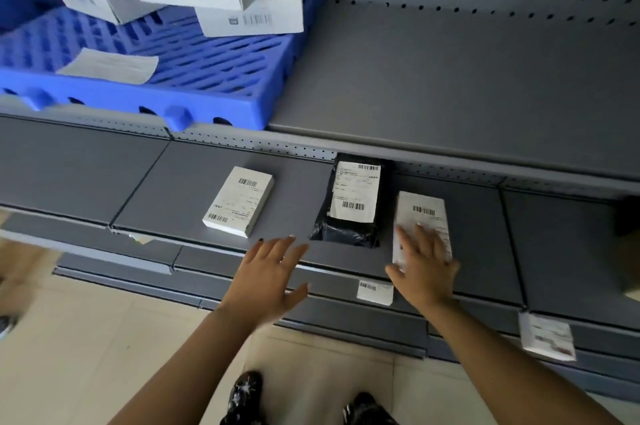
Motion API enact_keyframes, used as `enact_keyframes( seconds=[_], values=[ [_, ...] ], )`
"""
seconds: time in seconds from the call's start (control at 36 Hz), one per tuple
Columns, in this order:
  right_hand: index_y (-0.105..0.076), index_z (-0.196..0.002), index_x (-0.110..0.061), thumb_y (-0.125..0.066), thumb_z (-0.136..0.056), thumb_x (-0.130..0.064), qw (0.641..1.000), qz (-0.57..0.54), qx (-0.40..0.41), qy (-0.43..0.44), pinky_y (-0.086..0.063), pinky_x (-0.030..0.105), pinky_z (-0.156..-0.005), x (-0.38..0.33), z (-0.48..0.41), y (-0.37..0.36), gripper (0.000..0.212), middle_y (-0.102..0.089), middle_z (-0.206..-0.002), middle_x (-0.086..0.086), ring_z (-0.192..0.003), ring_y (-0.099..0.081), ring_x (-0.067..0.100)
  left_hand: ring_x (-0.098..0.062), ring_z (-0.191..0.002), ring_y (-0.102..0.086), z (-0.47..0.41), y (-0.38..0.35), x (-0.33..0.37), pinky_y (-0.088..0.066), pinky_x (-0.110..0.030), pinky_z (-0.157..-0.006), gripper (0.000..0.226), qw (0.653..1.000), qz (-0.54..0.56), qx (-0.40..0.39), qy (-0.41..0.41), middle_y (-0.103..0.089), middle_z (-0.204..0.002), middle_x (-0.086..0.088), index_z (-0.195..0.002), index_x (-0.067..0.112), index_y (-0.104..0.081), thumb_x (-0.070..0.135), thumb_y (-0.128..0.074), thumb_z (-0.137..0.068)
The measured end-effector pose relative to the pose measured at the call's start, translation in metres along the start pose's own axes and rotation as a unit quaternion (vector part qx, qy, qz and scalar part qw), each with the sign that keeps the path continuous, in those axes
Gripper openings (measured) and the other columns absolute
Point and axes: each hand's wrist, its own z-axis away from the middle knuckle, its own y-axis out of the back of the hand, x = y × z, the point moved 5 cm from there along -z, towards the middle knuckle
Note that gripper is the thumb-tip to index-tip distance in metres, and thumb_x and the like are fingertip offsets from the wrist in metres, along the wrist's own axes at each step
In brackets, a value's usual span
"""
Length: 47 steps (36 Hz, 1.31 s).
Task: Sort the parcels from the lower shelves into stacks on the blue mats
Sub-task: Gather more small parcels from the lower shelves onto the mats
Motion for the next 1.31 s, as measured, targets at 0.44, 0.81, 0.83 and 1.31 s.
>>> enact_keyframes(
  seconds=[0.44, 0.81, 0.83, 1.31],
  values=[
    [-0.039, -0.14, -0.032, -0.043, -0.073, -0.05, 0.992, -0.029, 0.124, 0.024, -0.042, 0.053, -0.077, -0.116, 0.069, 0.047, 0.069, -0.038, -0.148, 0.005, -0.132, -0.033, 0.031, -0.029, -0.137, -0.036, -0.011, 0.006, -0.114, -0.02, -0.044, -0.114, 0.068, 0.998, 0.008, -0.038, -0.055, -0.04, -0.149, -0.007, -0.143, 0.023, -0.041, 0.059, -0.04, -0.085],
    [-0.037, -0.14, -0.036, -0.042, -0.077, -0.048, 0.992, 0.016, 0.121, 0.009, -0.042, 0.06, -0.082, -0.195, 0.08, 0.013, 0.065, -0.041, -0.146, 0.009, -0.132, -0.038, 0.037, -0.025, -0.144, -0.018, -0.054, -0.034, -0.188, -0.014, -0.044, -0.117, 0.064, 0.987, -0.05, -0.124, -0.089, -0.02, -0.158, -0.002, -0.15, 0.031, -0.022, 0.053, -0.044, -0.093],
    [-0.037, -0.14, -0.035, -0.042, -0.077, -0.048, 0.992, 0.016, 0.122, 0.003, -0.042, 0.06, -0.082, -0.197, 0.08, 0.011, 0.065, -0.04, -0.146, 0.01, -0.132, -0.037, 0.037, -0.025, -0.144, -0.016, -0.059, -0.037, -0.19, -0.013, -0.046, -0.117, 0.064, 0.986, -0.051, -0.127, -0.09, -0.019, -0.158, -0.001, -0.15, 0.032, -0.02, 0.053, -0.043, -0.094],
    [-0.031, -0.145, -0.035, -0.043, -0.08, -0.048, 0.995, 0.018, 0.096, -0.032, -0.039, 0.064, -0.087, -0.195, 0.096, 0.02, 0.067, -0.038, -0.147, 0.008, -0.135, -0.034, 0.035, -0.027, -0.142, 0.001, -0.093, -0.052, -0.19, -0.031, -0.066, -0.1, 0.05, 0.984, -0.024, -0.174, -0.035, 0.0, -0.157, -0.001, -0.134, 0.046, -0.034, 0.065, -0.041, -0.088]
  ],
)
